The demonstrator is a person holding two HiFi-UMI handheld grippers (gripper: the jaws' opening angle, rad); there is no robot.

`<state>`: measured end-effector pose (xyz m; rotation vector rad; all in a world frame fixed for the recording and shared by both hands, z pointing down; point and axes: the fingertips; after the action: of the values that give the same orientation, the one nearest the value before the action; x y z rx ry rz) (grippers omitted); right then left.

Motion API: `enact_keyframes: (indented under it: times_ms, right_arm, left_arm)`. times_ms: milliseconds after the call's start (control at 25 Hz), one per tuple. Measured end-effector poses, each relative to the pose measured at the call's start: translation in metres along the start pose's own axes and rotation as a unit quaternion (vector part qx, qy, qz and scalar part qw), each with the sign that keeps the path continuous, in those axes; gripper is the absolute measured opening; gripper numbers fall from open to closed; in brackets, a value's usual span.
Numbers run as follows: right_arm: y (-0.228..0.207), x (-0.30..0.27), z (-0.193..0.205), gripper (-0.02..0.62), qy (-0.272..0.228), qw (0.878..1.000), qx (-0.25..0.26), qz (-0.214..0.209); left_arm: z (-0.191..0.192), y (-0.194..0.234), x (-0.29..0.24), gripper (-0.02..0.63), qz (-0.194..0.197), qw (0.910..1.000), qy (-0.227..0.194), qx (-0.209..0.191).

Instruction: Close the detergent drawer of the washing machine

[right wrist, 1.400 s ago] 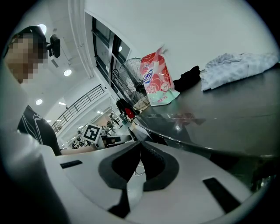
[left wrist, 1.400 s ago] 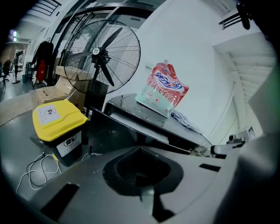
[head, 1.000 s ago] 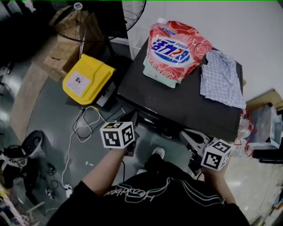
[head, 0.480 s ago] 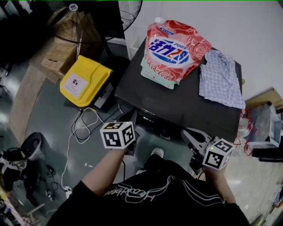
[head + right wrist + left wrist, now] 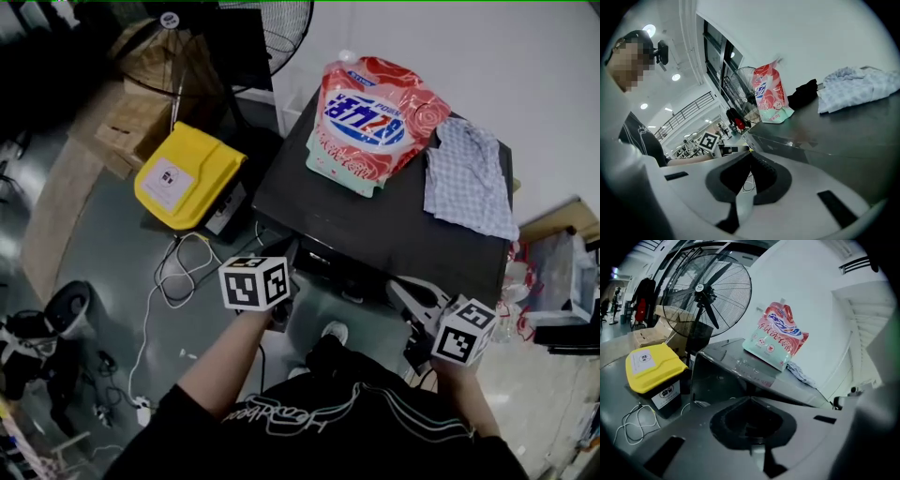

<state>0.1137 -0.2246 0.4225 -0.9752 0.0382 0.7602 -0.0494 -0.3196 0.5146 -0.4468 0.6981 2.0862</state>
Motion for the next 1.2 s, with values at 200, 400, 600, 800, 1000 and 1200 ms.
enact_keyframes:
  times_ms: [200, 400, 600, 800, 1000, 1200]
  right_arm:
    - [0.023, 0.008, -0.001, 0.027, -0.008, 1.0, 0.015, -0.022]
    - [0.065, 0.011, 0.009, 0.026, -0.009, 0.998, 0.053, -0.036]
    - [0.114, 0.019, 0.015, 0.026, -0.03, 0.994, 0.079, -0.072]
    - [0.163, 0.039, 0.022, 0.026, -0.059, 0.987, 0.111, -0.101]
    - [0.203, 0.061, 0.035, 0.026, -0.092, 0.98, 0.135, -0.117]
    - [0.232, 0.083, 0.055, 0.026, -0.108, 0.974, 0.157, -0.125]
  left_arm:
    - [-0.019, -0.029, 0.031, 0.023, 0.028, 0.9992, -0.027, -0.007]
    - [-0.034, -0.064, 0.097, 0.023, 0.075, 0.9948, -0.068, -0.012]
    - [-0.048, -0.107, 0.163, 0.023, 0.128, 0.9839, -0.109, -0.062]
    - [-0.057, -0.141, 0.223, 0.023, 0.156, 0.9724, -0.153, -0.081]
    - [-0.055, -0.164, 0.269, 0.023, 0.166, 0.9646, -0.175, -0.107]
    - [-0.043, -0.182, 0.3, 0.023, 0.17, 0.9585, -0.19, -0.128]
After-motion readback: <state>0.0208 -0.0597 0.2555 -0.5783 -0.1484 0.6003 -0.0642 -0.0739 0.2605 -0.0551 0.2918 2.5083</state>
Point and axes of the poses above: the fingertips, and each gripper's own axes: x backward along the fingers, y to its left, z out of its underside, and after that the axes turned 14 degrees about -x, right-handed
